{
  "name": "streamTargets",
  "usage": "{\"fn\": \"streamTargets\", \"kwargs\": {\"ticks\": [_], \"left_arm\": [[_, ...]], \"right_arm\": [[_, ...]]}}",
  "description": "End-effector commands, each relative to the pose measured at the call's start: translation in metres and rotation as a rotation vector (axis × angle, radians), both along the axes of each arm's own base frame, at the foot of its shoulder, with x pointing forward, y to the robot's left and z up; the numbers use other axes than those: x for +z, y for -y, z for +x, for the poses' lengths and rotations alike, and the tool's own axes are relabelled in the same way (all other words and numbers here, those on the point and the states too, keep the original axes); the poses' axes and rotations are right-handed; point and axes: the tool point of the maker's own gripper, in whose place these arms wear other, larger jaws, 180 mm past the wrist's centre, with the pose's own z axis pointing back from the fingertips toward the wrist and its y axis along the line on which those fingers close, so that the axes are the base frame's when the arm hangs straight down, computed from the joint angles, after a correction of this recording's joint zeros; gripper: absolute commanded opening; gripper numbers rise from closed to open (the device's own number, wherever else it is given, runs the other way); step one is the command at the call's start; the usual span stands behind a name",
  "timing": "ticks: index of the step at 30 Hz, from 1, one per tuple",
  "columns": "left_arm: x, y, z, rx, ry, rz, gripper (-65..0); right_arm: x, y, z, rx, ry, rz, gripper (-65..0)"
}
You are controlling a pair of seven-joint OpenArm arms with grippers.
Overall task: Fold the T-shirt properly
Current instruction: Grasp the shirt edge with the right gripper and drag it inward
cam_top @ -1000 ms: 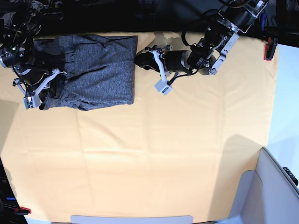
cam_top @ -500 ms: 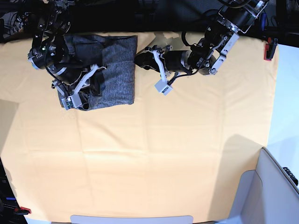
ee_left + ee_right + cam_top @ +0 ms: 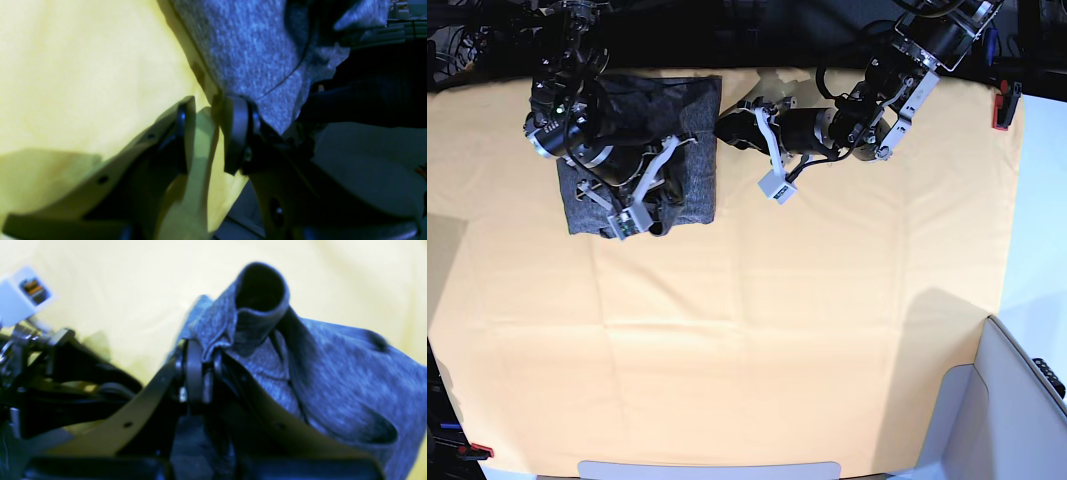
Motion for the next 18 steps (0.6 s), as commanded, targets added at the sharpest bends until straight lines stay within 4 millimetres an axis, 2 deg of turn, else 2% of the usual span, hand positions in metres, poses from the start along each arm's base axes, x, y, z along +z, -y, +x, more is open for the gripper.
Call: {"fn": "streamTargets", "kwargs": {"ticks": [1, 5, 15, 18], "left_arm": [[-0.008, -0.011, -0.001, -0.009, -0.004, 0.063, -48.9], [-0.008, -0.011, -0.001, -0.009, -0.004, 0.063, -48.9], [-0.008, -0.011, 0.0, -0.007, -0.002, 0.062, -48.9], [-0.008, -0.011, 0.0, -0.007, -0.002, 0.062, -48.9]], "right_arm": [[0.014, -0.008, 0.009, 0.014, 0.058, 0.012, -65.0], [0.008, -0.014, 0.009, 0.019, 0.06, -0.047, -65.0], [-0.024, -0.022, 0.003, 0.07, -0.025, -0.114, -64.1], [-0.028, -0.028, 0.003, 0.094, -0.035, -0.12, -56.5]]}}
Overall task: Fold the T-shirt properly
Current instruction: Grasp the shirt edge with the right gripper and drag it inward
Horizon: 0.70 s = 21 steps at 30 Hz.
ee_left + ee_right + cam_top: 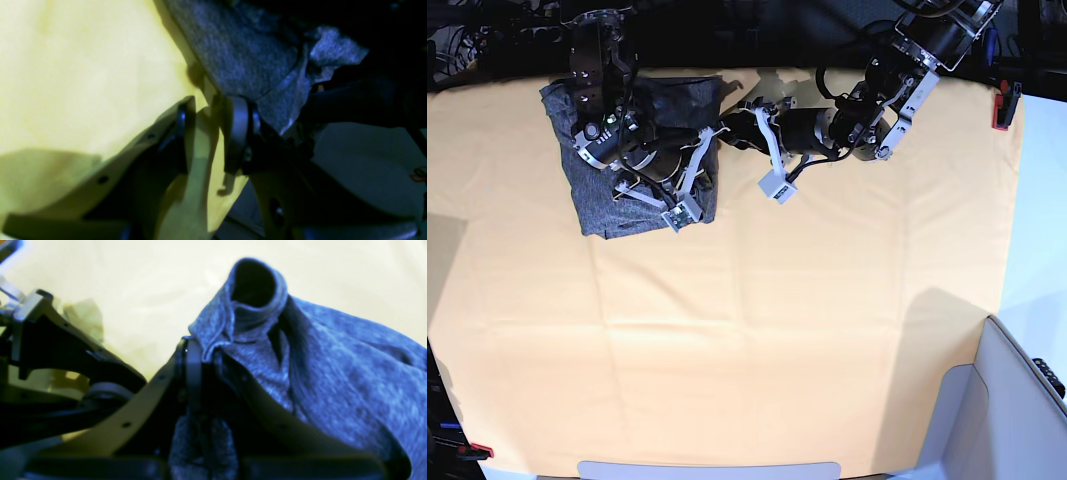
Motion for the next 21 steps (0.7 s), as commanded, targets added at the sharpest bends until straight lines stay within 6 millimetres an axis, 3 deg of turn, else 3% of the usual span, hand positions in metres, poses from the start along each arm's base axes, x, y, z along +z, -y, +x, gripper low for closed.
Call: {"fn": "streamTargets", "kwargs": {"ticks": [1, 4, 9, 16, 21], "left_arm": [[-0.008, -0.011, 0.0, -0.008, -0.001, 0.062, -48.9], [-0.008, -0.011, 0.0, -0.008, -0.001, 0.062, -48.9], [-0.01, -0.011, -0.005, -0.007, -0.013, 0.061, -48.9], [-0.011, -0.011, -0.008, -0.005, -0.018, 0.06, -48.9], [-0.011, -0.011, -0.008, -0.005, -0.018, 0.06, -48.9]], "right_arm": [[0.013, -0.006, 0.008, 0.008, 0.047, 0.026, -53.3], [0.015, -0.007, 0.009, 0.008, 0.052, 0.032, -43.7], [0.023, -0.007, 0.018, 0.01, 0.081, 0.034, -34.2], [0.059, -0.008, 0.032, 0.015, 0.196, 0.047, -33.0], [0.066, -0.004, 0.04, 0.003, 0.223, 0.04, -32.9]]}}
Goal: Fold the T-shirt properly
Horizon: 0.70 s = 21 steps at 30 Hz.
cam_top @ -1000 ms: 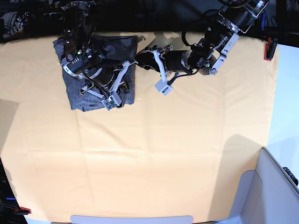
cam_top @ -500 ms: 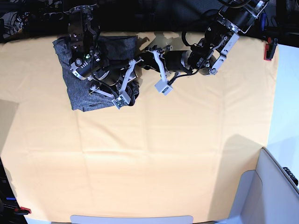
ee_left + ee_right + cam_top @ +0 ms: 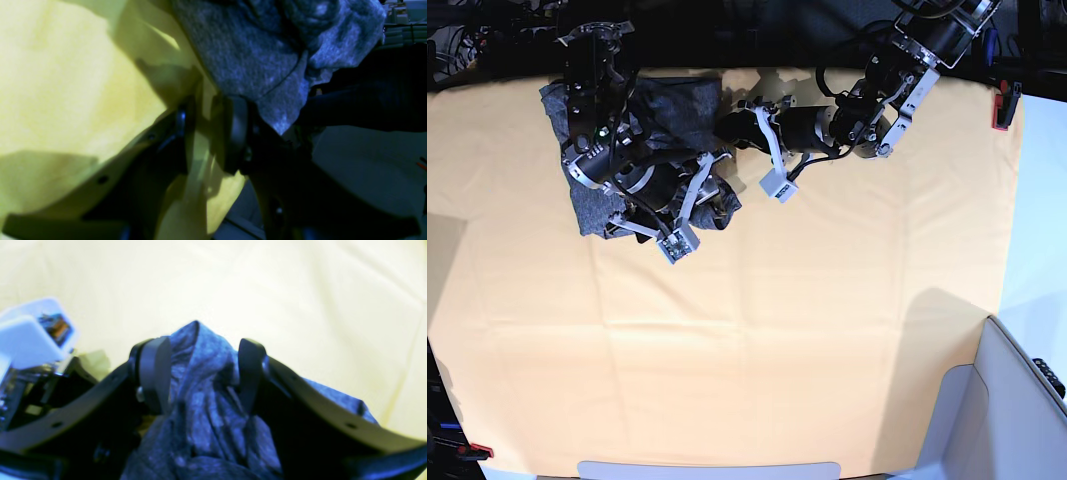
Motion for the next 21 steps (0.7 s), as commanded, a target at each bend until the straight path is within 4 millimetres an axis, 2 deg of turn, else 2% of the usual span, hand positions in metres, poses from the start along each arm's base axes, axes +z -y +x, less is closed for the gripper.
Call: {"fn": "streamTargets", "kwargs": {"ticks": [1, 5, 7, 8, 10, 12, 13, 21], "left_arm": [[-0.009, -0.011, -0.003, -0.013, -0.01, 0.064, -48.9], [-0.009, -0.011, -0.003, -0.013, -0.01, 0.064, -48.9], [-0.009, -0.011, -0.004, -0.013, -0.011, 0.064, -48.9], [-0.009, -0.011, -0.004, -0.013, -0.011, 0.064, -48.9], [-0.009, -0.011, -0.004, -0.013, -0.011, 0.064, -48.9], [-0.009, -0.011, -0.004, -0.013, -0.011, 0.064, -48.9], [-0.009, -0.011, -0.004, -0.013, -0.011, 0.064, -48.9], [-0.009, -0.011, -0.004, -0.013, -0.011, 0.064, -48.9]], "right_arm": [[0.014, 0.003, 0.009, -0.007, 0.053, 0.015, -32.9], [0.015, 0.057, 0.019, -0.15, 0.069, -0.043, -33.2], [0.016, 0.092, 0.019, -0.243, 0.072, -0.068, -36.7], [0.014, 0.105, 0.017, -0.272, 0.068, -0.078, -40.0], [0.014, 0.129, 0.013, -0.328, 0.065, -0.104, -50.9], [0.009, 0.145, 0.007, -0.367, 0.047, -0.121, -62.1], [0.004, 0.148, 0.001, -0.375, 0.029, -0.127, -65.0], [-0.027, 0.152, -0.034, -0.368, -0.078, -0.158, -65.0]]}}
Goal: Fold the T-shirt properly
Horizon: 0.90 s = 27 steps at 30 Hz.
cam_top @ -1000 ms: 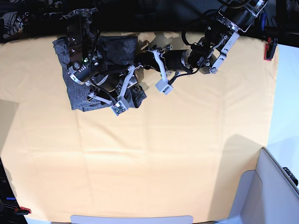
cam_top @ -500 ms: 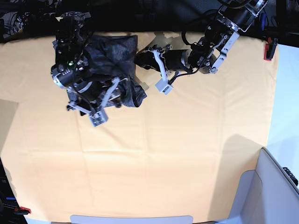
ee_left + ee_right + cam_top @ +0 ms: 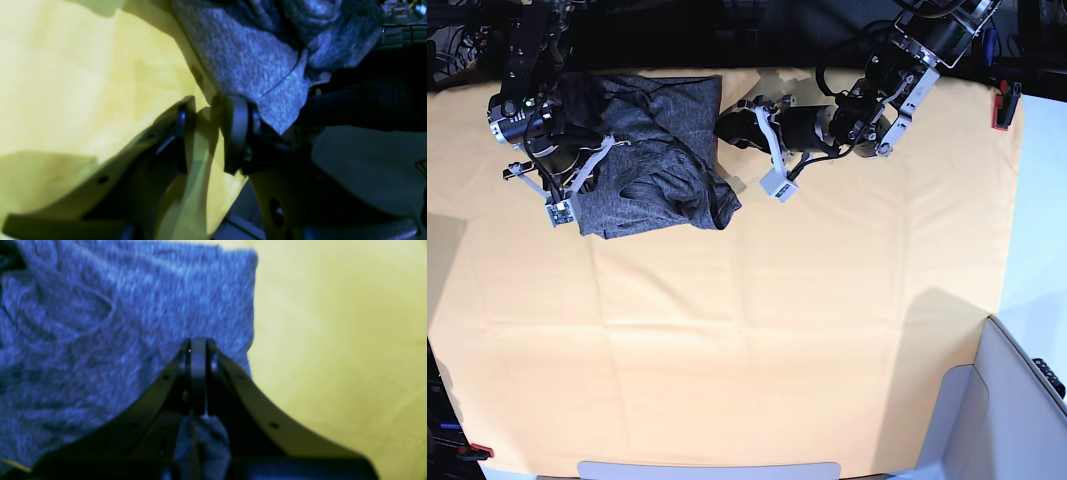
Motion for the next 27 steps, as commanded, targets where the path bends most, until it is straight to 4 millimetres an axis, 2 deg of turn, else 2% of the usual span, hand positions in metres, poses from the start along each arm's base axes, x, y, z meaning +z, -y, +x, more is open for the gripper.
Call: {"fn": "streamTargets", "kwargs": {"ticks": [1, 7, 11, 15, 19, 22, 27], "left_arm": [[-0.009, -0.011, -0.003, -0.016, -0.011, 0.066, -48.9], [-0.009, -0.011, -0.003, -0.015, -0.012, 0.067, -48.9], [-0.009, -0.011, -0.002, -0.015, -0.009, 0.067, -48.9], [-0.008, -0.011, -0.001, -0.015, -0.007, 0.067, -48.9], [-0.009, -0.011, -0.002, -0.017, -0.008, 0.068, -48.9], [-0.01, -0.012, -0.002, -0.016, -0.011, 0.07, -48.9], [-0.013, -0.014, -0.003, -0.012, -0.02, 0.076, -48.9]], "right_arm": [[0.006, 0.001, 0.001, 0.005, 0.025, -0.004, -65.0], [-0.005, -0.001, -0.013, 0.011, -0.017, -0.002, -65.0], [-0.01, -0.031, -0.021, 0.101, -0.038, 0.019, -65.0], [-0.012, -0.079, -0.03, 0.243, -0.052, 0.056, -65.0], [-0.014, -0.107, -0.038, 0.363, -0.062, 0.057, -65.0], [-0.013, -0.116, -0.042, 0.397, -0.062, 0.062, -65.0], [-0.013, -0.119, -0.044, 0.409, -0.065, 0.074, -65.0]]}}
